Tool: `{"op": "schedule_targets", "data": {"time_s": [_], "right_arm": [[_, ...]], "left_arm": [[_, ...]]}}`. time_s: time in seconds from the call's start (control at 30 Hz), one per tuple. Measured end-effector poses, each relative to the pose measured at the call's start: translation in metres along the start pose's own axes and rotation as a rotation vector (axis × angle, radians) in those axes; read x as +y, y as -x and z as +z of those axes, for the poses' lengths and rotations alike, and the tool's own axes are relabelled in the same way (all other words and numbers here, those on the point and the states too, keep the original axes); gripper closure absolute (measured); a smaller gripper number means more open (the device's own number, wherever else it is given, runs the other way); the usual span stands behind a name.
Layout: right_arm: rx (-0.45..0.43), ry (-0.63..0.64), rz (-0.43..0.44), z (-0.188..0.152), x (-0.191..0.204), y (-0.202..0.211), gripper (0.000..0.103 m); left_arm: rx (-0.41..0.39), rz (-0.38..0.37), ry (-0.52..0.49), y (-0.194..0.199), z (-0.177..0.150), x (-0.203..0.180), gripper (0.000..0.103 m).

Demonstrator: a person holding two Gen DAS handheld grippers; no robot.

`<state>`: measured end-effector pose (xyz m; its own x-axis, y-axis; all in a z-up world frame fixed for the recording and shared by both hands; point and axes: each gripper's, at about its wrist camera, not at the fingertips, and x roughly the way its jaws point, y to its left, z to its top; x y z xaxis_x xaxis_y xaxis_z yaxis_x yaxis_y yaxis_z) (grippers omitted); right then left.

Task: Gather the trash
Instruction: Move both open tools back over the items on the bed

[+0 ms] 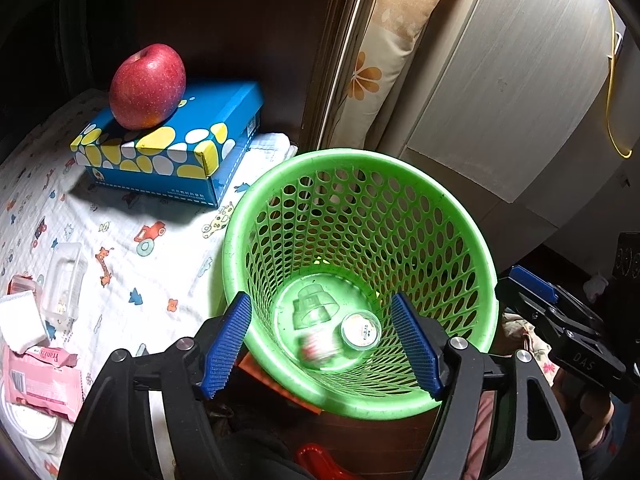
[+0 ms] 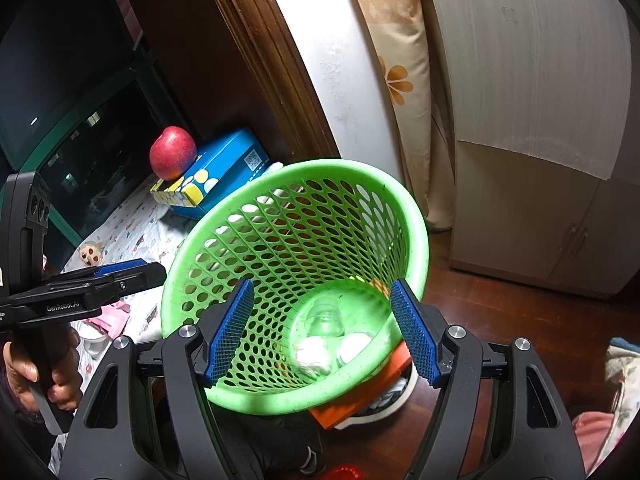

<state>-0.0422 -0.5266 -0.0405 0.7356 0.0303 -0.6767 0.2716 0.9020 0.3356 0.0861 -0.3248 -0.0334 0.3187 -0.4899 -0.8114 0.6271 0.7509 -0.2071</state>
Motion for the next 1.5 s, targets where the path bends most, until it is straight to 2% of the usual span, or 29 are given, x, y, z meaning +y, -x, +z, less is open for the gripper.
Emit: {"op": "schedule_targets", "data": {"time_s": [0.3,0.9,1.43,1.5], "right_arm": [[0.005,0.003,0.008,-0.003,0.007,-0.001,0.032],[-0.001,0.022,0.045,-0.006,0.035,-0.003,0.031],[0.002,0.066,0.079,-0.009,0.076,-0.009,0.03],[0.006,0.078,0.083,-0.011,0.085,-0.011,0.03]], "left_arm": [[-0.01,0.012,0.023,0.009,-0.006,0.009,0.033],[-0.042,0.097,0.063,0.036,-0.026,0.04,0.033],[-0.084,0.166,0.134,0.071,-0.054,0.087,0.033],[-0.093,0.185,0.144,0.078,-0.058,0.095,0.029]]}}
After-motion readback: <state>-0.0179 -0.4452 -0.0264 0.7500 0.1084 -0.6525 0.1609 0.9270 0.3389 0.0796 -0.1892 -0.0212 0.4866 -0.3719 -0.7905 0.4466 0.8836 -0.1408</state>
